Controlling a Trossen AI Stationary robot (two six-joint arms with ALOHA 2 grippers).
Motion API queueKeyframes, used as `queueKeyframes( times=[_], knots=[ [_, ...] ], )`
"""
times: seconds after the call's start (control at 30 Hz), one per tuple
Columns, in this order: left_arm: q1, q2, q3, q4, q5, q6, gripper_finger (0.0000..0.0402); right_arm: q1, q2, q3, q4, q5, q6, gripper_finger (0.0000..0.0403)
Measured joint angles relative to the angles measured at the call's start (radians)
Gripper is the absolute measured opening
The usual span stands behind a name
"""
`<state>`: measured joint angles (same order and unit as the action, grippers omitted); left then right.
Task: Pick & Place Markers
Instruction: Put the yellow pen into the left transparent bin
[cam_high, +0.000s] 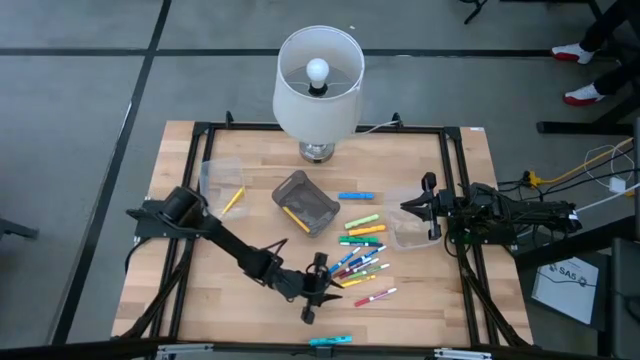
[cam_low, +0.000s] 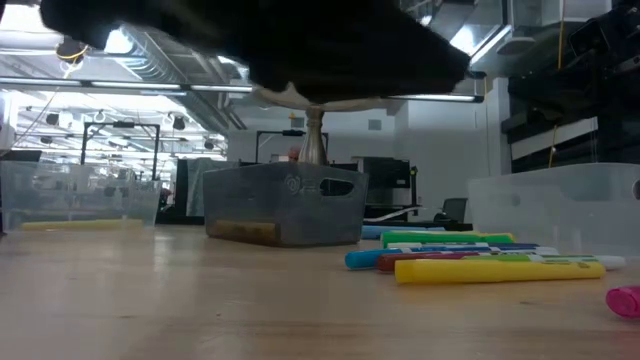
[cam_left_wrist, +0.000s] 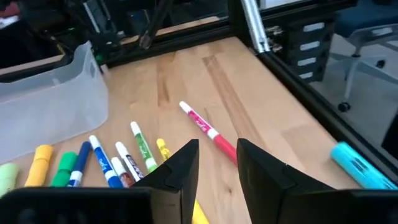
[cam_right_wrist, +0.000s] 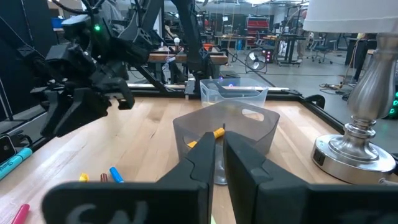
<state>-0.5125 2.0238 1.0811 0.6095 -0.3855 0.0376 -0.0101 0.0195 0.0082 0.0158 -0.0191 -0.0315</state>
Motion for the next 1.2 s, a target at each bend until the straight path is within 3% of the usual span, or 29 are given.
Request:
queueKeyframes(
  times=[0.47, 0.8, 1.2],
  knots=[
    [0.023, 0.130, 0.120, -0.137, -0.067, -0.081, 0.0114, 0.000, 0.000, 0.000, 0.000, 0.000, 0.000, 0.0035],
    [0.065, 0.178, 0.120, -0.176, 0.041, -0.225, 0.0114, 0.000, 0.000, 0.000, 0.000, 0.000, 0.000, 0.0035],
    [0.079, 0.202, 0.123, -0.235, 0.008, -0.297, 0.0113, 0.000, 0.000, 0.000, 0.000, 0.000, 0.000, 0.0035]
  ],
)
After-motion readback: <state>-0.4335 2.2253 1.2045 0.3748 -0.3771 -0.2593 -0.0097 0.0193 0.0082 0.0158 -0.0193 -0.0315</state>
